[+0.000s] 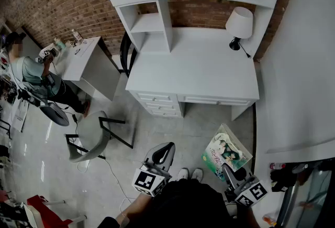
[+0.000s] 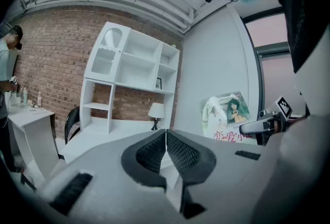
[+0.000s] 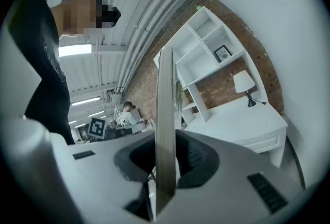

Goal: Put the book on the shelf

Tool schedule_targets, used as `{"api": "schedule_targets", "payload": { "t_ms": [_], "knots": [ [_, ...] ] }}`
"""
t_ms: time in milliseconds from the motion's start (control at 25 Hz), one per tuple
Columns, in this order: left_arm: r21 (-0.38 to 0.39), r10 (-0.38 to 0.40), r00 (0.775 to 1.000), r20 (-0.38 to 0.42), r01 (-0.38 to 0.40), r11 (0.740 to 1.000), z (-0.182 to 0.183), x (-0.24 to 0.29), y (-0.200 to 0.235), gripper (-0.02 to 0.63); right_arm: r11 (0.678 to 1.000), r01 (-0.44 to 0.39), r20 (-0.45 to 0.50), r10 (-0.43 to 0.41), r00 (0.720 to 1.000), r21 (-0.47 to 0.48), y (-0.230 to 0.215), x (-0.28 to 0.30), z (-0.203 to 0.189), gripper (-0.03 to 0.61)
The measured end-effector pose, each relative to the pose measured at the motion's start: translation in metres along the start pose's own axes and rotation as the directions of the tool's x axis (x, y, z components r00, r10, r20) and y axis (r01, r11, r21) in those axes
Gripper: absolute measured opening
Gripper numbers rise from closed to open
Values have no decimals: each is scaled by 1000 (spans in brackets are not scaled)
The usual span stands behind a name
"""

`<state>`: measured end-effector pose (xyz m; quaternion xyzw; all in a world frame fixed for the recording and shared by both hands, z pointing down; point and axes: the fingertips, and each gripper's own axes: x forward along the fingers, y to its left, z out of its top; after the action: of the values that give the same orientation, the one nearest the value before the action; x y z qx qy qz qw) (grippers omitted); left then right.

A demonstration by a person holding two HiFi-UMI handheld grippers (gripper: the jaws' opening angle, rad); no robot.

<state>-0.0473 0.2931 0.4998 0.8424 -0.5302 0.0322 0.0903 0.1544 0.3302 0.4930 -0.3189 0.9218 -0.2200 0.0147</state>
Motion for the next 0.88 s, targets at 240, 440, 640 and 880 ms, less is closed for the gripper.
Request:
{"api": "schedule_targets", "payload": {
  "t_ms": [240,440,640,880],
  "knots": [
    [23,-10,1000,-2,10,1000,1,0,-13,20,999,-27,-2,27,1000,-27,0,-4,-4,78],
    [33,1,1000,5,-1,999,6,0,-20,20,998,-53,1,53,999,-38,4,-9,2,78],
    [61,12,1000,19,-13,998,6,3,-29,20,997,-68,65,70,995,-34,-7,-12,7,78],
    [43,32,999,30,-33,999,5,5,-24,20,997,-78,53,79,995,-24,-15,-13,9,78]
  ]
}}
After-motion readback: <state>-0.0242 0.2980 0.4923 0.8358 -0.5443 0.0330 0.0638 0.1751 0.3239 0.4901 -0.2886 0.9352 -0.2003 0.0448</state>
